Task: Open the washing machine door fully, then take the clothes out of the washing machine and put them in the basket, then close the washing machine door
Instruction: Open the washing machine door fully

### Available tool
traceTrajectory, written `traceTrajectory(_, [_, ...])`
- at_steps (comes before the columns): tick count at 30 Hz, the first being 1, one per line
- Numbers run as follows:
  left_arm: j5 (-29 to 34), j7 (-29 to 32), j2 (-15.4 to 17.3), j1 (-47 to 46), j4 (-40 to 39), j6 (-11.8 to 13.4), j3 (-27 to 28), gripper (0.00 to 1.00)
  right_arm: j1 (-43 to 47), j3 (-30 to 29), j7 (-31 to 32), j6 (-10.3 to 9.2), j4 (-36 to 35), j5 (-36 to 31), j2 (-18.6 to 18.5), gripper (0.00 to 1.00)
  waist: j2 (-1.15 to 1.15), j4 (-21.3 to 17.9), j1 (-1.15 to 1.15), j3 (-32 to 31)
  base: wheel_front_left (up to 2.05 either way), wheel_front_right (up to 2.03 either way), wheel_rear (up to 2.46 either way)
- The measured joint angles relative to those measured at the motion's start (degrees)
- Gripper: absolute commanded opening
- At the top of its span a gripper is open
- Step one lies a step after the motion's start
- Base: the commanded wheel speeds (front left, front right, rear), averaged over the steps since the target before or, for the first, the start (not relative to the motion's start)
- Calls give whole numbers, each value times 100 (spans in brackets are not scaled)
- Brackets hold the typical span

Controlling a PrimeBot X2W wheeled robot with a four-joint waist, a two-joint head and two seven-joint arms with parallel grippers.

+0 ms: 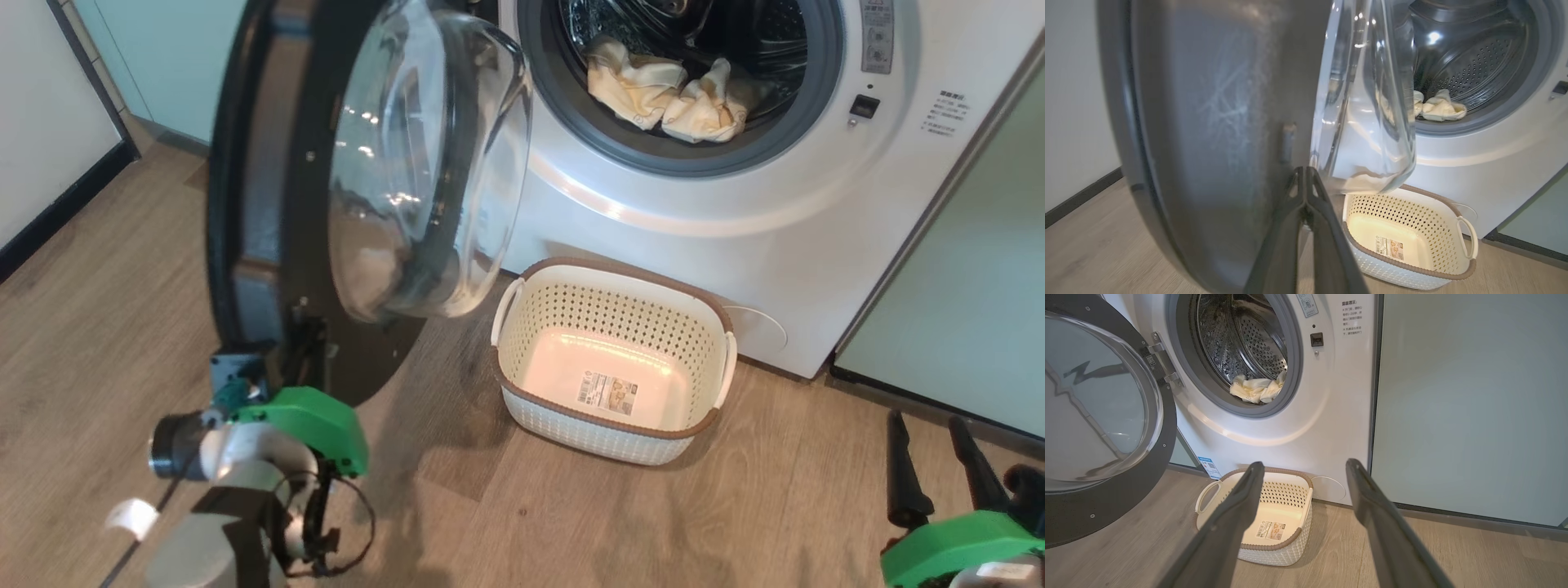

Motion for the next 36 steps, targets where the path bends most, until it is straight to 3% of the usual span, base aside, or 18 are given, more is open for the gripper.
traceTrajectory(12, [-289,-165,196,-397,723,-64,753,0,-13,19,0,0,-1,0,-74,100,0,-25,0,189,0,0,0])
traceTrajectory(23, [-286,-182,219,-770,1102,-166,1235,0,-237,57,0,0,-11,0,-131,100,0,-55,0,490,0,0,0])
traceTrajectory(36, [-48,-190,268,-998,1709,-342,2238,0,-381,200,0,0,-22,1,-268,100,0,-199,1,753,0,0,0])
